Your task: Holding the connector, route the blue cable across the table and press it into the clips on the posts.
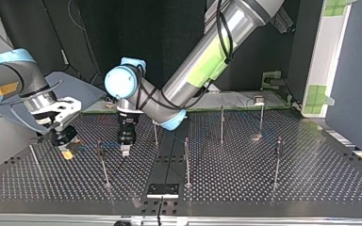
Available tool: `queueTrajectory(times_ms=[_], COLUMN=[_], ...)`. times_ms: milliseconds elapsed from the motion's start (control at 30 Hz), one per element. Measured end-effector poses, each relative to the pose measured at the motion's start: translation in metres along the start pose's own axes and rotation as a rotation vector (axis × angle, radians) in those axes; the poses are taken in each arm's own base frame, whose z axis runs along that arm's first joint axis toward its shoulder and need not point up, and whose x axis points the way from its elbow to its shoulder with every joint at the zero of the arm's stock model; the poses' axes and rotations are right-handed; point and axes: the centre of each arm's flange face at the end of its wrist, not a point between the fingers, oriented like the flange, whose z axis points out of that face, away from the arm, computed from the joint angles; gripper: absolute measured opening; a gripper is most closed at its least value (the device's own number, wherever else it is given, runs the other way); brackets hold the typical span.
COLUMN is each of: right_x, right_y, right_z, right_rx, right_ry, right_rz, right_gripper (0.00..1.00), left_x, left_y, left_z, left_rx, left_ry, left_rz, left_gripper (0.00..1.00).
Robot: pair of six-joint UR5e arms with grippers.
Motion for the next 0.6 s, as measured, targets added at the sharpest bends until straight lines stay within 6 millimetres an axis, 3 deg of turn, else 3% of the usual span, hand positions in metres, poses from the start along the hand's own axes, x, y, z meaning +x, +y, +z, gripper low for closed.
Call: queueTrajectory(times_ms=[433,600], right_x=[-0.002,-0.002], right_y=[0.000,0.000], right_z=[0.001,0.001], right_rx=[0.000,0.000], right_ry=[-0.003,-0.004], right_rz=[-0.001,0.001], right_gripper=[0.00,0.00], left_x=[0.000,-0.009], left_y=[0.004,0.005], left_z=[-0.002,-0.006], left_rx=[-0.015,-0.045], left_ry=[0.026,0.035], left_rz=[0.005,-0.018], left_gripper=[1.00,1.00])
